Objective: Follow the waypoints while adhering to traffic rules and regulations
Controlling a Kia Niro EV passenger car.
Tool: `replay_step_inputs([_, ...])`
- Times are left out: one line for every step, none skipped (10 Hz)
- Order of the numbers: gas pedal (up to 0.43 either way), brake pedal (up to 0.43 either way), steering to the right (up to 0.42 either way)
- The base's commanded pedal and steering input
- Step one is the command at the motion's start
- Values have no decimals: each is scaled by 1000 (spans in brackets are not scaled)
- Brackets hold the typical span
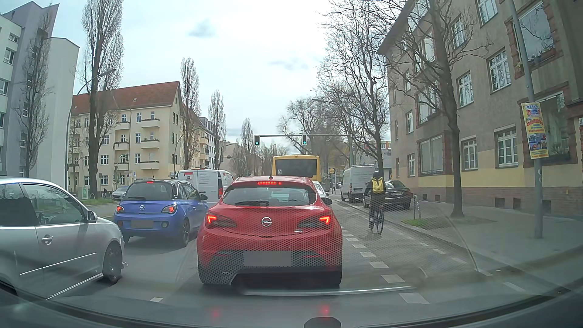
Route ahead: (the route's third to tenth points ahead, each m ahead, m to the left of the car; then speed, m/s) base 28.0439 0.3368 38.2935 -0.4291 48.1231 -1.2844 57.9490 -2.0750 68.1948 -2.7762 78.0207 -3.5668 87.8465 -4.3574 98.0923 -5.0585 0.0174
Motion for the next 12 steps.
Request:
replay_step_inputs([0,256,-13])
replay_step_inputs([0,244,-13])
replay_step_inputs([0,220,-13])
replay_step_inputs([0,195,-13])
replay_step_inputs([0,177,-13])
replay_step_inputs([0,159,-13])
replay_step_inputs([0,140,-13])
replay_step_inputs([0,122,-13])
replay_step_inputs([0,104,-13])
replay_step_inputs([0,91,-13])
replay_step_inputs([0,79,-13])
replay_step_inputs([0,79,-13])
